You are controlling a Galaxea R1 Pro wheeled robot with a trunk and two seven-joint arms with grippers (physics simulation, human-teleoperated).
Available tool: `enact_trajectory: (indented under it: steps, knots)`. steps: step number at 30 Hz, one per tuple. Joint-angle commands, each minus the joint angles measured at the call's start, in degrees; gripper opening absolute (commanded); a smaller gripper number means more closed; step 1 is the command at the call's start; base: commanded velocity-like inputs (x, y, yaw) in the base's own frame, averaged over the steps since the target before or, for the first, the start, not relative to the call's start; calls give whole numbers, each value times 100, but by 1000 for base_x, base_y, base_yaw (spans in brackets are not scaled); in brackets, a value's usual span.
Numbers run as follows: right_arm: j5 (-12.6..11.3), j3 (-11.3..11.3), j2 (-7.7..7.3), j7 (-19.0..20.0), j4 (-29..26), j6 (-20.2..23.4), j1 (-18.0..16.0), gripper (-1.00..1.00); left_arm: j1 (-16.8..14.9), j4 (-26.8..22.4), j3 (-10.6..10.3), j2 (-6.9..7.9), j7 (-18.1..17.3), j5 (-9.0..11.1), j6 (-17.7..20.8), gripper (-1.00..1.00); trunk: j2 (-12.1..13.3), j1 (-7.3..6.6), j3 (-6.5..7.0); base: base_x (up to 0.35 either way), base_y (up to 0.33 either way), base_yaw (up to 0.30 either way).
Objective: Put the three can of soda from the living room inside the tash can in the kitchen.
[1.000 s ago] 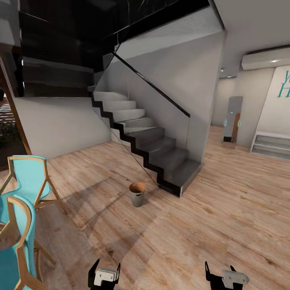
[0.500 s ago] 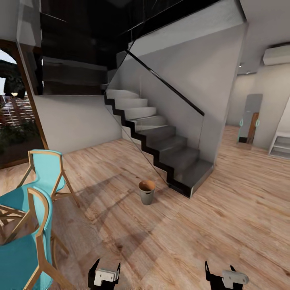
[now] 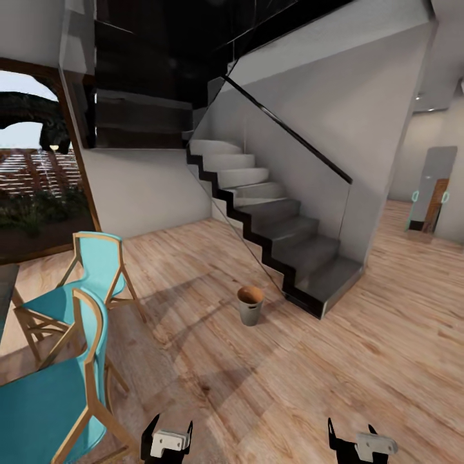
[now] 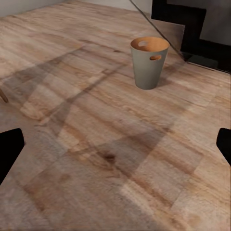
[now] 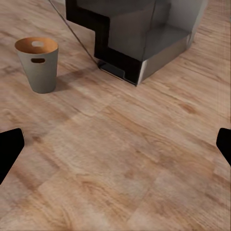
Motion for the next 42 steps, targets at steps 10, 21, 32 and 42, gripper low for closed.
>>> enact_trajectory:
  steps: [10, 21, 32, 42]
  knots:
    - [3, 0, 0, 0, 0, 0, 0, 100, 0, 0, 0, 0, 0, 0, 0, 100, 0, 0, -58, 0, 0, 191]
    - [3, 0, 0, 0, 0, 0, 0, 100, 0, -5, 10, 0, 0, 5, 2, 100, 0, 0, -112, 0, -14, 158]
    - [3, 2, 0, 0, 0, 0, 0, 100, 0, -6, 16, -5, 8, 8, -11, 100, 0, 0, -118, 0, -1, 16]
    - [5, 0, 0, 0, 0, 0, 0, 100, 0, -7, 18, -8, 9, 7, -9, 100, 0, 0, -118, 0, -145, 2]
